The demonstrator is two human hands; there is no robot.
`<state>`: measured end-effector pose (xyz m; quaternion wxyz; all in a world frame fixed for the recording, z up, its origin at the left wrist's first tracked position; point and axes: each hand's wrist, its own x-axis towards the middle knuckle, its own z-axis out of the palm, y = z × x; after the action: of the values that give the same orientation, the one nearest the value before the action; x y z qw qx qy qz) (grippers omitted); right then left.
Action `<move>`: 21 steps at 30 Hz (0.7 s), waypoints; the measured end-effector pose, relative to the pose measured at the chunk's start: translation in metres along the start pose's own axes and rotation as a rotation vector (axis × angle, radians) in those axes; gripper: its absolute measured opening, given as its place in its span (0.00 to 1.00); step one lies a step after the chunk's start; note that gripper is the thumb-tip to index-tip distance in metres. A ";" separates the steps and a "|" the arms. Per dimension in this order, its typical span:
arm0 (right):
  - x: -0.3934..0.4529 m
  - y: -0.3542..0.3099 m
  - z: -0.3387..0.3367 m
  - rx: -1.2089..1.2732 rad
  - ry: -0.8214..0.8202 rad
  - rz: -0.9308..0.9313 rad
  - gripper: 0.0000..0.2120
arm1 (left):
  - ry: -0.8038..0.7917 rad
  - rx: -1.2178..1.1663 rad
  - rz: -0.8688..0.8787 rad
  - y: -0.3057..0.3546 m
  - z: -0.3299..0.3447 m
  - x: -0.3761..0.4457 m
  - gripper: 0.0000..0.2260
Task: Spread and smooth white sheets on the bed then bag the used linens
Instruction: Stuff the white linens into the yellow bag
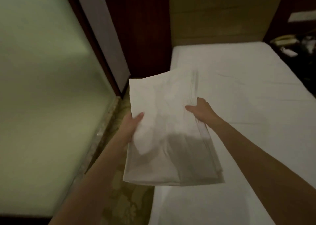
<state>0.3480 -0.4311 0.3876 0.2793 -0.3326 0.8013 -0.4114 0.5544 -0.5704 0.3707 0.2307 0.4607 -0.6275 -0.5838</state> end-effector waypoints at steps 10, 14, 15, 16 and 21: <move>-0.035 -0.087 -0.001 0.130 -0.233 -0.120 0.19 | 0.233 -0.187 0.071 0.043 -0.079 -0.099 0.11; -0.051 -0.108 0.035 0.113 -0.367 -0.185 0.18 | 0.381 -0.282 0.036 0.022 -0.110 -0.155 0.07; -0.058 -0.113 0.047 0.112 -0.403 -0.197 0.18 | 0.425 -0.295 0.022 0.016 -0.120 -0.171 0.07; -0.065 -0.120 0.062 0.105 -0.447 -0.209 0.19 | 0.470 -0.310 0.012 0.010 -0.130 -0.187 0.08; -0.113 -0.157 0.138 0.006 -0.637 -0.330 0.29 | 0.702 -0.352 -0.002 -0.020 -0.189 -0.267 0.07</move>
<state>0.5656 -0.4791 0.4704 0.4458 -0.5685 0.6082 -0.3289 0.8424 -0.4405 0.4580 0.5060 0.5865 -0.4002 -0.4897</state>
